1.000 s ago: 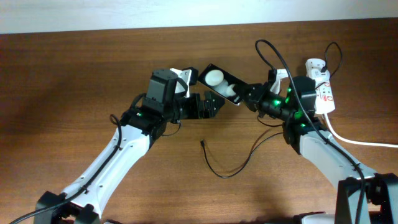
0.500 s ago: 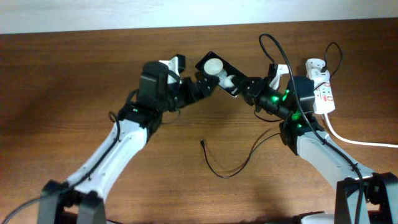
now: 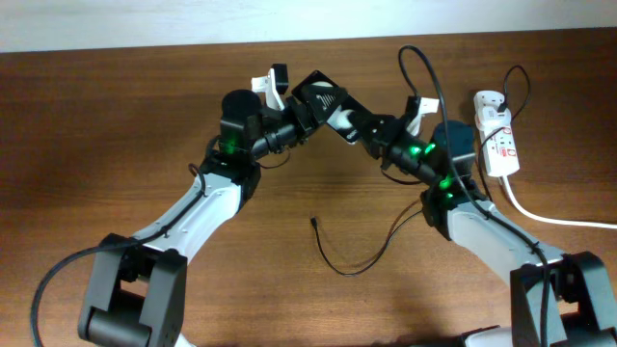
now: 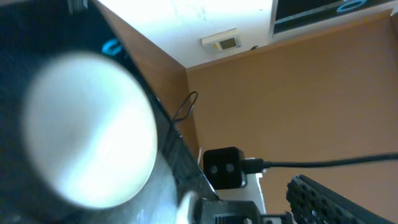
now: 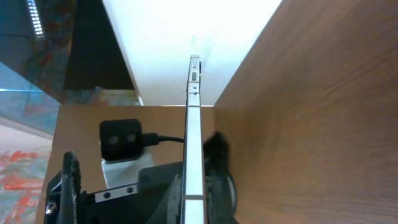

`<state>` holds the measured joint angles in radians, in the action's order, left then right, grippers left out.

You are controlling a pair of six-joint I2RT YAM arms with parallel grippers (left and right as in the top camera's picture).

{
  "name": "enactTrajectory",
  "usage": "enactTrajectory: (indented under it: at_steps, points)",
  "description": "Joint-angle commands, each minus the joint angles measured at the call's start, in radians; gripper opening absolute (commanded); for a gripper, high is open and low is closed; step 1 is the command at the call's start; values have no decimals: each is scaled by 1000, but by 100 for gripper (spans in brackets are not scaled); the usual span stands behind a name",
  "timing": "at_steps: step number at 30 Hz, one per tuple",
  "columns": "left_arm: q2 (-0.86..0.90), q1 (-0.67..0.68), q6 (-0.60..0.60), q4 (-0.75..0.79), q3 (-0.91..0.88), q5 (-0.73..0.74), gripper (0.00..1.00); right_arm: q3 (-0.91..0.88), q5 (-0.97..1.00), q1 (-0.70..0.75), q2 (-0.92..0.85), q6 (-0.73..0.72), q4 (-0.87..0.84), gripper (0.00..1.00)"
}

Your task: Plug charger to phone and switch on socket

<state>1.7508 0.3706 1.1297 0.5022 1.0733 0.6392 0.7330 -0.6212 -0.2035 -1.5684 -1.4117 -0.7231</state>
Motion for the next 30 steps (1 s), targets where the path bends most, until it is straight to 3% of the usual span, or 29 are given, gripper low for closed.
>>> enactTrajectory:
  at_steps: [1, 4, 9, 11, 18, 20, 21, 22, 23, 24, 30]
  points:
    - [6, 6, 44, 22, 6, -29, 99, 10, 55, -42, 3, -4, -29, 4]
    - [6, 6, 98, 88, 6, -29, 98, 10, 58, -53, 2, -3, -34, 4]
    - [6, 6, 165, 157, 6, -37, 84, 10, 100, -53, 2, -4, -67, 4]
    - [6, 6, 166, 159, 6, -50, 67, 10, 103, -53, 2, -4, -66, 4]
    - [6, 6, 169, 163, 6, -56, 26, 10, 123, -51, 2, -21, -66, 4]
    - [6, 6, 169, 158, 6, -57, 6, 10, 129, -51, 2, -45, -61, 4]
    - [6, 6, 169, 150, 6, -59, 0, 10, 118, -51, 2, -44, -62, 15]
    - [6, 6, 169, 132, 6, -60, 0, 10, 82, -51, 2, -20, -62, 75]
    - [6, 6, 169, 121, 6, -59, 0, 10, 37, -43, 2, 46, -62, 95]
    - [6, 5, 169, 87, 6, -59, 0, 10, -16, -26, 2, 131, -51, 99]
    - [6, -98, 101, -110, 6, 67, 0, 10, -300, 226, 39, 424, 187, 99]
